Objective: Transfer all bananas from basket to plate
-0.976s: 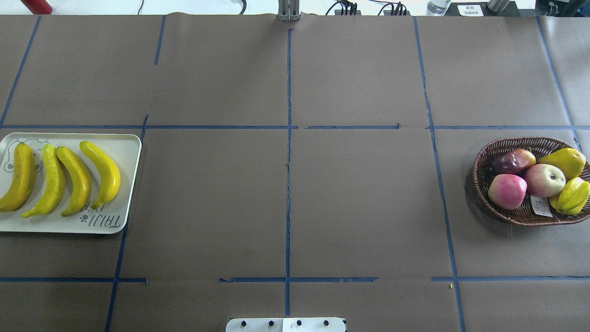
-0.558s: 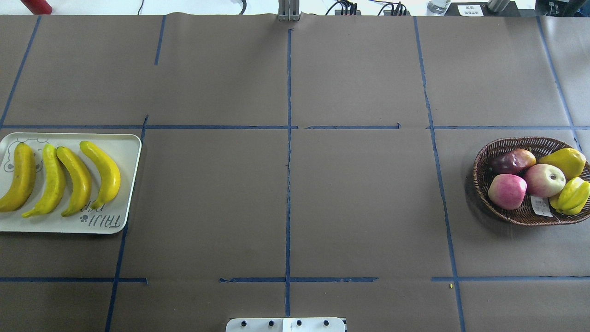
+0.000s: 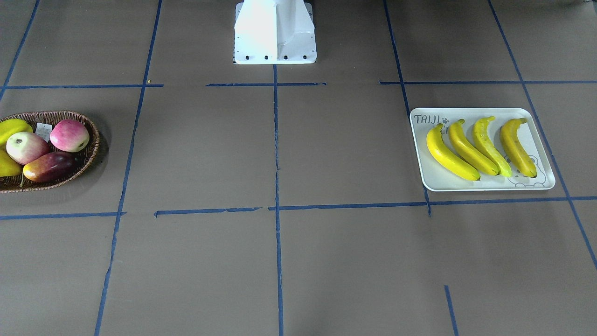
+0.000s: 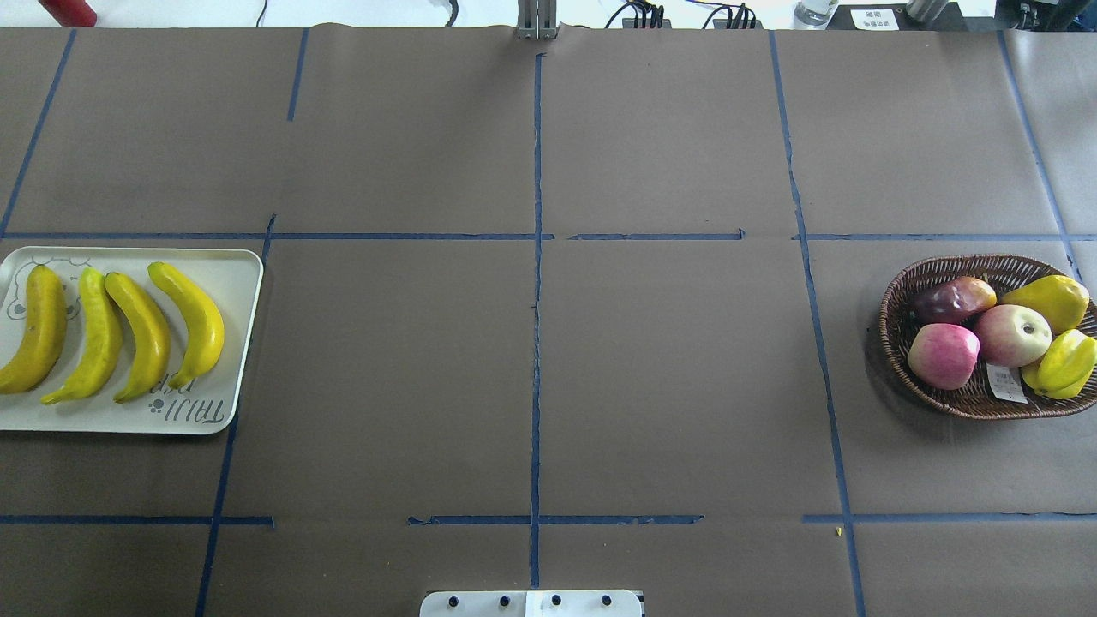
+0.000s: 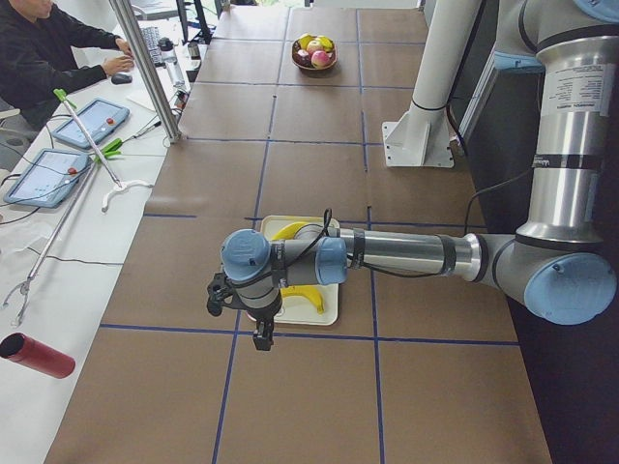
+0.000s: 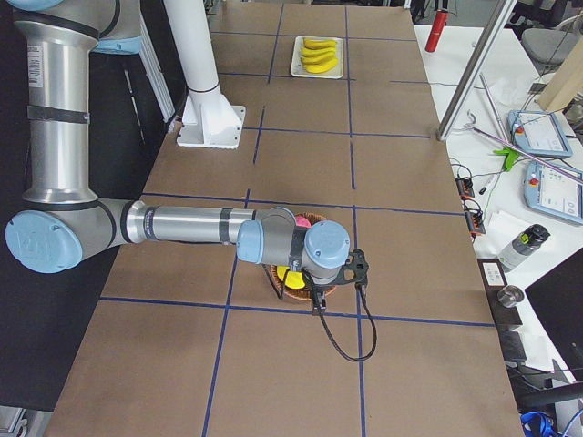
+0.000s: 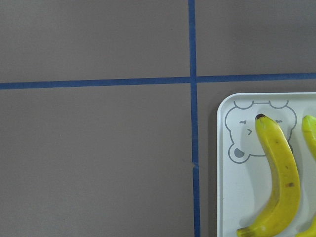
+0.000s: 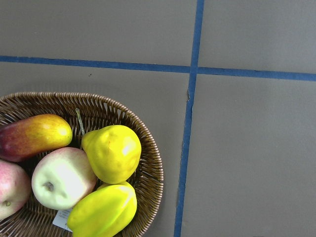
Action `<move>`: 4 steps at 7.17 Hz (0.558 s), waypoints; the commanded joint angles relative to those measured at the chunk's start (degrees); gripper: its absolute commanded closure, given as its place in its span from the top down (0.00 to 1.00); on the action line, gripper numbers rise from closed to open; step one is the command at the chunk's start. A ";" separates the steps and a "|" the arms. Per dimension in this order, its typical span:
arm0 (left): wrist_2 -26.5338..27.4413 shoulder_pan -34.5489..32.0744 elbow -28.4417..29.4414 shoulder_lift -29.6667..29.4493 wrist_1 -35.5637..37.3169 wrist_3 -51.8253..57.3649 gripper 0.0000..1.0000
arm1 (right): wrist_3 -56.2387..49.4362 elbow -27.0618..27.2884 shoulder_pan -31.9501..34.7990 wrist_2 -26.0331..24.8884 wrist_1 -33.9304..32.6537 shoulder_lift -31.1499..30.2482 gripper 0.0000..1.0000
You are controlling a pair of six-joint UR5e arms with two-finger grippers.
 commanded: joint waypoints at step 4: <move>0.18 -0.04 -0.49 -0.06 -0.06 -0.01 0.99 | -0.02 -0.67 3.06 -3.09 0.17 -0.03 1.00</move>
